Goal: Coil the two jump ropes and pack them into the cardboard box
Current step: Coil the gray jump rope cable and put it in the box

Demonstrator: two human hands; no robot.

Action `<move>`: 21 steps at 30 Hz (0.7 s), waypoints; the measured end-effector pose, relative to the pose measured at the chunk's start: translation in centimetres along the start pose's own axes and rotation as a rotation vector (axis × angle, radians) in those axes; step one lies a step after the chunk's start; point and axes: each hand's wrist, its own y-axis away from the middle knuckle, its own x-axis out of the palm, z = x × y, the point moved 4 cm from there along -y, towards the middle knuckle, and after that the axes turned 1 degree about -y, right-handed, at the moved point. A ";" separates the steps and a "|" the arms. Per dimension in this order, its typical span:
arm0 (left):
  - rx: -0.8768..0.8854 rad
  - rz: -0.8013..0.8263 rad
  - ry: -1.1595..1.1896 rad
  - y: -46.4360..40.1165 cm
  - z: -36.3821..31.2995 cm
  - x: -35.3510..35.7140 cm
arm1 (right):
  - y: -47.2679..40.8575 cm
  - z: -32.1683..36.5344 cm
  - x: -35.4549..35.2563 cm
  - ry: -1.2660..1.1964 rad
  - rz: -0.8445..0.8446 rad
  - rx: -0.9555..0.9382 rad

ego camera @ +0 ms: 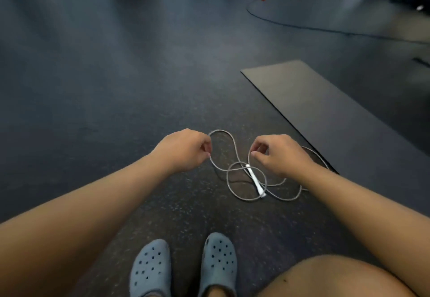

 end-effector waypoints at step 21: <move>0.075 0.256 0.125 -23.5 -5.0 32.0 | -10.6 -19.6 25.9 0.040 0.186 0.495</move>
